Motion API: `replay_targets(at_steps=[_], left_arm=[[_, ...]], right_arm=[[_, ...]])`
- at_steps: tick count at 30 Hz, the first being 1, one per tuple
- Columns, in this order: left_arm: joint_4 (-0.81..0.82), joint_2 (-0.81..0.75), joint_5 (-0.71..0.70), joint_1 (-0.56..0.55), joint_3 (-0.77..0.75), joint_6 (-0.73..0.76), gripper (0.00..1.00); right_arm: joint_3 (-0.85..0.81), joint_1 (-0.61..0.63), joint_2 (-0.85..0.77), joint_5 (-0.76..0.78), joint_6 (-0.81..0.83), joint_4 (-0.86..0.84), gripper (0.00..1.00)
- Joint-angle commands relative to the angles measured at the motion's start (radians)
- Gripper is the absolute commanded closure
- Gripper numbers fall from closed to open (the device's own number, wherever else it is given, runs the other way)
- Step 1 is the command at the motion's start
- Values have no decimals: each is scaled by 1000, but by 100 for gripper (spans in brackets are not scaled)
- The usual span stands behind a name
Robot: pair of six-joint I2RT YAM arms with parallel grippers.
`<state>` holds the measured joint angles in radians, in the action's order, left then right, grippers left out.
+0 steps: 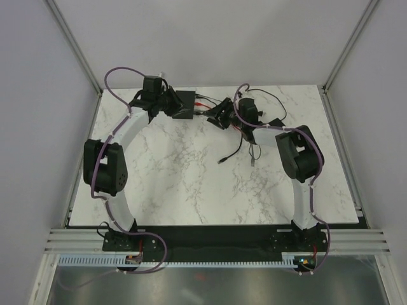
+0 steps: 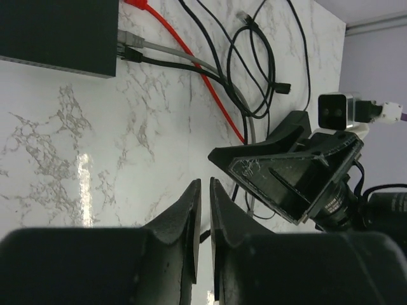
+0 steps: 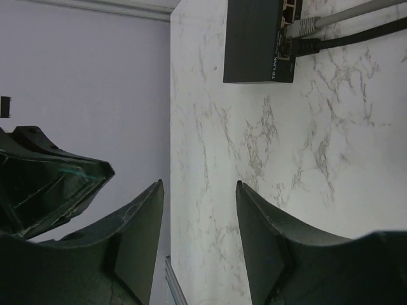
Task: Pull the plug from the switch port
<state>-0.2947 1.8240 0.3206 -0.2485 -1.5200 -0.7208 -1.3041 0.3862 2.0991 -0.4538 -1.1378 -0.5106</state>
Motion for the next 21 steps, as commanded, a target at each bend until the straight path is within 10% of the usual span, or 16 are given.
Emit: replay_targets(at_steps=[1,21], left_arm=[[-40,84,21,12,-92,6,84],[-147,348,-132,17,-331,86,98]], right_arm=[[-89,32,62,104,-105,-117,43],[-262,126,300,354,-186,-114,60]])
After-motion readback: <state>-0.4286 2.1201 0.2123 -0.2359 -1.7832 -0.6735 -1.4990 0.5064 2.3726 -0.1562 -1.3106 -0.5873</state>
